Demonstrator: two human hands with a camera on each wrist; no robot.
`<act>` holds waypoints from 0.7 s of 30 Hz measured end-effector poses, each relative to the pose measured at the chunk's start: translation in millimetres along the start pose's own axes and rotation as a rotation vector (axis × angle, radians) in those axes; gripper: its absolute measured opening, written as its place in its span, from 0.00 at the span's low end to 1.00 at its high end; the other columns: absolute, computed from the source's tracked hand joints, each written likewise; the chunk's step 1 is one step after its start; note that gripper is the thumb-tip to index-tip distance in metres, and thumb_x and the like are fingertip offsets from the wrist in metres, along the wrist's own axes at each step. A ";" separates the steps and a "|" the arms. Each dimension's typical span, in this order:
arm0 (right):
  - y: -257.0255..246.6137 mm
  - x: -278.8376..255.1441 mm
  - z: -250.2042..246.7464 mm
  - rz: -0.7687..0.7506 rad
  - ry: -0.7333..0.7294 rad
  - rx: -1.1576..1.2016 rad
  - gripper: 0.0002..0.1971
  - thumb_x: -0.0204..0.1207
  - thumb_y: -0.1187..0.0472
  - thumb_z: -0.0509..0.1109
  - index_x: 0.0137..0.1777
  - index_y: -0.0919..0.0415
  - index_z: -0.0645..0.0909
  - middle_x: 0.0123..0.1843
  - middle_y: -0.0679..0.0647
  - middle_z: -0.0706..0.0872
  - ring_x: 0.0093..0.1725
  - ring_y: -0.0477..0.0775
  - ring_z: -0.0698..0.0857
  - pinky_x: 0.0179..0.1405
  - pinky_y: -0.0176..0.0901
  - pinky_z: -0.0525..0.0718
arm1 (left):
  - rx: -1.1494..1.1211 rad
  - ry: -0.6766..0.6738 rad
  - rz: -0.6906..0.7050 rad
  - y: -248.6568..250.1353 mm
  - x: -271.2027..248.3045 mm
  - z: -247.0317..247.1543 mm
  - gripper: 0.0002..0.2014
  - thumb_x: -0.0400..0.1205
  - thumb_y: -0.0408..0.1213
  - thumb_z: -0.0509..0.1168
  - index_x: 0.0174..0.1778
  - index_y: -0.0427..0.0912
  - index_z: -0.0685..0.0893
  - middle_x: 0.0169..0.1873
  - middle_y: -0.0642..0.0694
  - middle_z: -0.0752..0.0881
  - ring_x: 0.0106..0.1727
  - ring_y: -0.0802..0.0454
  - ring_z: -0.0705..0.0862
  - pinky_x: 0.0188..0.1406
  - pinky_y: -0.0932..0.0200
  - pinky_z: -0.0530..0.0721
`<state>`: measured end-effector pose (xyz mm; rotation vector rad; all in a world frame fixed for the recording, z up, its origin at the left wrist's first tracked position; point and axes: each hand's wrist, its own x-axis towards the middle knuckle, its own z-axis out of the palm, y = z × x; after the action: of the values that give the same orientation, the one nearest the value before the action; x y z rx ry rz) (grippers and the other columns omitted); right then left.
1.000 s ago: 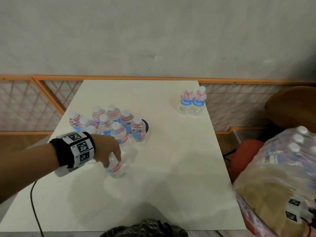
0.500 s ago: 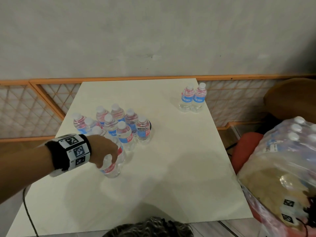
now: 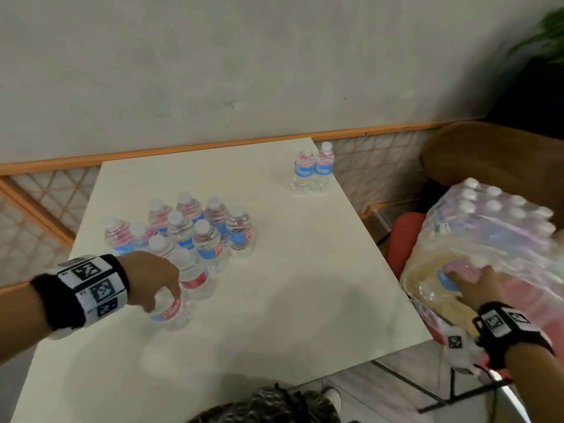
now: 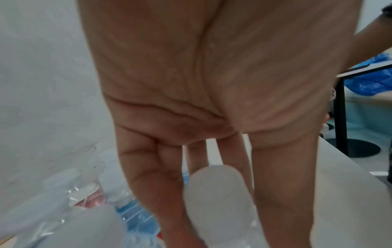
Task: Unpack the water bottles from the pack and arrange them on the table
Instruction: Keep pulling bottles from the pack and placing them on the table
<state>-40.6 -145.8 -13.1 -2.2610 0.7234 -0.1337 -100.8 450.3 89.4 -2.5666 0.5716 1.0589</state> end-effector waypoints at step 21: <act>-142.5 -190.1 171.0 -0.384 -0.721 0.158 0.37 0.67 0.58 0.80 0.74 0.51 0.67 0.63 0.48 0.78 0.59 0.50 0.82 0.42 0.24 0.78 | -0.397 0.413 0.098 127.5 81.7 -74.4 0.27 0.80 0.50 0.63 0.76 0.50 0.68 0.63 0.40 0.79 0.61 0.40 0.80 0.58 0.49 0.80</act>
<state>-82.2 143.9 -15.2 -2.0566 -0.0992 0.4122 -63.0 287.6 65.1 -3.1714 0.6424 0.7261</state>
